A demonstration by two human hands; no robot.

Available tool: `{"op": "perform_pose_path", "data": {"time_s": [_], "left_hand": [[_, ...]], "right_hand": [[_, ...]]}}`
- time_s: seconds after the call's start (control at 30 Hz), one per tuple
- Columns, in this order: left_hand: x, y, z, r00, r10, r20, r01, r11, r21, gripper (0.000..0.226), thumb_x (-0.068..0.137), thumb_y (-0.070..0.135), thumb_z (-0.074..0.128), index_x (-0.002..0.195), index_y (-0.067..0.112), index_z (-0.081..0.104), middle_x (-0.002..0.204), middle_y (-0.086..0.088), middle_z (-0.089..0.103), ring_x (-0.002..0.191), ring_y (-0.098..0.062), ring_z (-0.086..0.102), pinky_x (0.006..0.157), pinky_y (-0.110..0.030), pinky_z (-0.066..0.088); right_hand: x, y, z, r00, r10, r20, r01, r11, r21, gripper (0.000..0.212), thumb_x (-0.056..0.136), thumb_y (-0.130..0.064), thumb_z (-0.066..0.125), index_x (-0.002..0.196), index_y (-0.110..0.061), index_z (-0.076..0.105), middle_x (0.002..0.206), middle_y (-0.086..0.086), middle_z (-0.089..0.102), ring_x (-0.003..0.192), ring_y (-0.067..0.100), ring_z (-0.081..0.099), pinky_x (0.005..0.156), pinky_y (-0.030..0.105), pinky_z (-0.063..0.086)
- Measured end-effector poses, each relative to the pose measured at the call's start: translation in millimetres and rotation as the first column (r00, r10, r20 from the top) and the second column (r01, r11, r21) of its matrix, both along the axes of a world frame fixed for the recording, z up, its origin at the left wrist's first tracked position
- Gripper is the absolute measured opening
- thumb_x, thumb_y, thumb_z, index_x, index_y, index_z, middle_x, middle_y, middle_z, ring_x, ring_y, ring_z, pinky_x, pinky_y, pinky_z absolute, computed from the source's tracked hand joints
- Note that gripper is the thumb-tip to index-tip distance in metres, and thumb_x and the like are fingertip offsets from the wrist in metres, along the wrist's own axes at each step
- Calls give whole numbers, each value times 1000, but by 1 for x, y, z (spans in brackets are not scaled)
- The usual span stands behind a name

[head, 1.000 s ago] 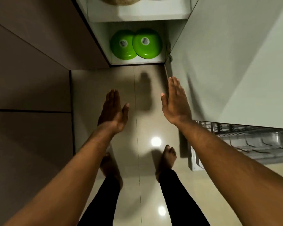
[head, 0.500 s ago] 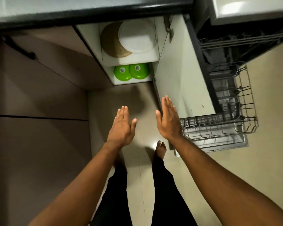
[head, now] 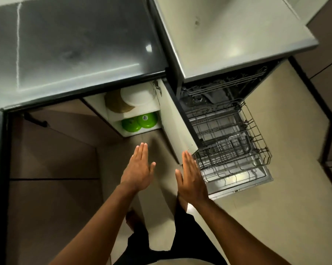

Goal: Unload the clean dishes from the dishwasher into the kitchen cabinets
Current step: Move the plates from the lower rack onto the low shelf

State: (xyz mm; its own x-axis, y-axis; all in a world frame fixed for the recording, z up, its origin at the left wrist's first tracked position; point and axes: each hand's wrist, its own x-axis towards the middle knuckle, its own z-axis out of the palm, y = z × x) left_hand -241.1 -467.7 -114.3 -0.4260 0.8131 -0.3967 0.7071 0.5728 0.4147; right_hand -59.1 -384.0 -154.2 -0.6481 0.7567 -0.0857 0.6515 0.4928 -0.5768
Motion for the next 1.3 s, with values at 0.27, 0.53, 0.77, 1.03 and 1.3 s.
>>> {"op": "perform_pose_path", "data": {"time_s": [0.27,0.53,0.77,1.03,1.3], "left_hand": [[32,67,29,976,-207,-62,198,971,-135,72,96,12,39,156,10,-2,164,-7,-6,151,-18,-8,123,-36,1],[43,112,39,864,-445,-235,434,895,-100,79,96,7,37,155,27,-11,163,-1,-15,149,-19,-18,123,-41,-2],[18,151,40,736,-628,-251,588,778,-221,82,92,12,51,156,31,4,165,-1,-8,151,-20,-11,123,-46,4],[2,142,35,810,-575,-118,554,816,-166,83,88,10,51,154,39,11,164,8,-4,151,-13,-8,123,-47,5],[-18,118,31,806,-585,-87,566,806,-176,78,90,9,48,155,36,15,164,8,-4,151,-14,-10,123,-43,4]], "right_hand": [[35,33,21,1000,0,-12,0,1000,25,62,100,-36,32,155,-11,15,163,2,11,150,12,2,121,35,10],[38,66,35,995,11,99,-10,1000,-5,63,102,-43,19,155,-13,5,161,-4,-3,149,9,-8,119,28,-5],[18,54,29,981,-83,174,99,991,-86,78,89,-52,0,155,-12,11,163,1,10,150,12,1,117,24,-8],[13,53,40,981,-115,153,129,988,-87,54,101,-23,38,153,-10,25,158,5,29,147,16,22,118,24,7],[-5,33,43,988,-140,65,152,959,-240,50,98,-12,42,148,-16,39,149,2,44,137,20,42,114,31,34]]}}
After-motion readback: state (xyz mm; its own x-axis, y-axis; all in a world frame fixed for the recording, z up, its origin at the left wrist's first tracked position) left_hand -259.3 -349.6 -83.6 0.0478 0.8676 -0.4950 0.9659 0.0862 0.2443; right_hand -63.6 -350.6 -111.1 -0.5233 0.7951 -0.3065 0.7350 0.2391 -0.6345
